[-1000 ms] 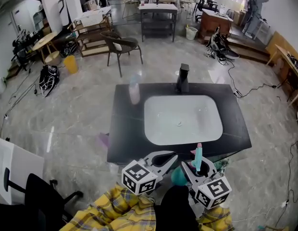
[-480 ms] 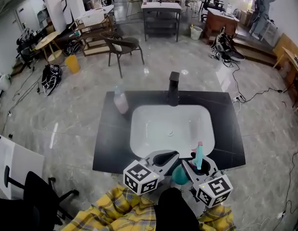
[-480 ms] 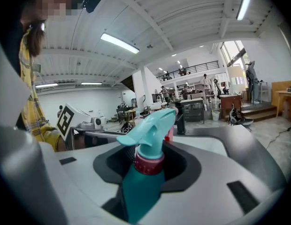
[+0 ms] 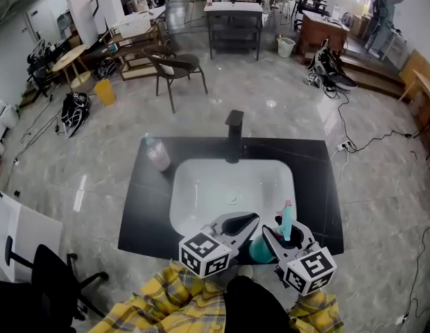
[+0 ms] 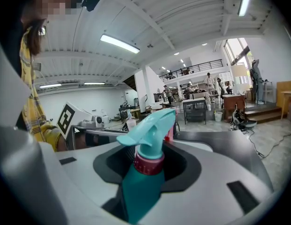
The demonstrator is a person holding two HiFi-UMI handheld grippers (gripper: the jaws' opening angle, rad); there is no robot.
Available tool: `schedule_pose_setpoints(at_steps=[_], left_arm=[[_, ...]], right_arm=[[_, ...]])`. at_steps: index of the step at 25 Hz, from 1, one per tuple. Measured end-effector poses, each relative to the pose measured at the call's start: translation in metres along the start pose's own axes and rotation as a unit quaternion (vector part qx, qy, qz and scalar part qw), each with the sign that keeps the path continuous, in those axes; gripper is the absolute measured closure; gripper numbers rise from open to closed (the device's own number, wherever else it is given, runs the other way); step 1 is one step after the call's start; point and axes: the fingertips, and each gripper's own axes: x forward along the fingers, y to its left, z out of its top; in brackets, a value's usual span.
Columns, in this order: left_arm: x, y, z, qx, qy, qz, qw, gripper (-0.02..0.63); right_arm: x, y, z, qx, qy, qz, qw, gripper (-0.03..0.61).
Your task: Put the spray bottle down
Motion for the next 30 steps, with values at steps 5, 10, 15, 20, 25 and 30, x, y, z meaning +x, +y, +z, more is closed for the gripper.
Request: schedule_pose_setpoints(at_steps=[5, 10, 15, 20, 25, 30], left_arm=[[0.033, 0.003, 0.006, 0.000, -0.006, 0.008, 0.9999, 0.591], [0.057, 0.007, 0.011, 0.002, -0.012, 0.015, 0.9998, 0.591], [0.080, 0.018, 0.016, 0.000, -0.017, 0.026, 0.9995, 0.591], [0.099, 0.028, 0.022, 0.002, -0.017, 0.032, 0.9993, 0.591], [0.118, 0.037, 0.031, 0.008, -0.016, 0.039, 0.9991, 0.591], [0.129, 0.056, 0.033, 0.008, -0.016, 0.054, 0.9984, 0.591]], right_arm=[[-0.001, -0.036, 0.007, -0.009, -0.001, 0.004, 1.000, 0.425], [0.004, -0.062, 0.012, -0.019, -0.001, 0.014, 1.000, 0.425], [0.009, -0.088, 0.015, -0.024, 0.001, 0.017, 1.000, 0.425], [0.016, -0.116, 0.020, -0.028, 0.001, 0.013, 1.000, 0.425], [0.024, -0.145, 0.027, -0.031, -0.001, 0.009, 0.999, 0.425], [0.035, -0.165, 0.029, -0.040, -0.003, 0.011, 0.999, 0.425]])
